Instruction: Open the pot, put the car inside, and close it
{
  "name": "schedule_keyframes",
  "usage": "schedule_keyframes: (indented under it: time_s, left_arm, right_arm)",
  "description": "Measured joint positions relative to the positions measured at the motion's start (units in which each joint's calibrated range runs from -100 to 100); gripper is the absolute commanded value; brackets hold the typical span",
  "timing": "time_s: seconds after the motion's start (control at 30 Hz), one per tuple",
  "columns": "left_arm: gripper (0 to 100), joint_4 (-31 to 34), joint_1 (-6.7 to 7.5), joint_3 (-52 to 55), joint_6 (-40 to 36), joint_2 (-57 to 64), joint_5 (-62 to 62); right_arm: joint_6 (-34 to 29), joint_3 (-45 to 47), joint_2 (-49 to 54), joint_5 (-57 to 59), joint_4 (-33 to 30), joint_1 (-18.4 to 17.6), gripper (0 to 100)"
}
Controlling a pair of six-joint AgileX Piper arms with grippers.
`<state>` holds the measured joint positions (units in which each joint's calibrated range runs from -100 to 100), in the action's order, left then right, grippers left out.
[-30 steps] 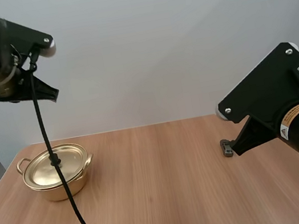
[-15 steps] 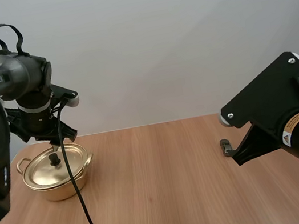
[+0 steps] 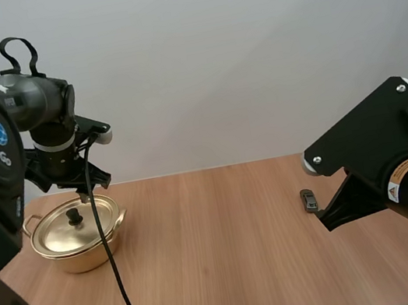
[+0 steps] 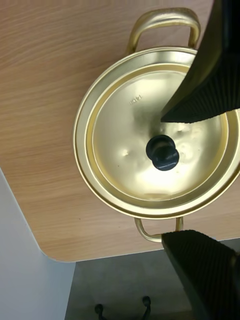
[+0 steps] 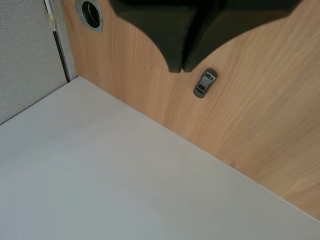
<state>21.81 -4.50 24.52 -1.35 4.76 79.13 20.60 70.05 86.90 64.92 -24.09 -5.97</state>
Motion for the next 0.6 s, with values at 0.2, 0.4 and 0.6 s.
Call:
schedule_keyframes:
  time_s: [0.2, 0.4, 0.6]
  left_arm:
    - [97, -0.1, 0.00, -0.3, 0.3, -4.2, 1.5]
    - [84, 0.5, -0.04, -0.3, 0.3, -5.6, 1.5]
    - [48, 0.0, -0.04, -0.3, 0.2, -5.6, 1.2]
  right_arm:
    - [0.1, 0.0, 0.0, 0.7, 0.0, 0.4, 0]
    - [0.7, 0.0, 0.0, 1.1, 0.0, 0.4, 0]
    - [0.7, 0.0, 0.0, 1.1, 0.0, 0.4, 0]
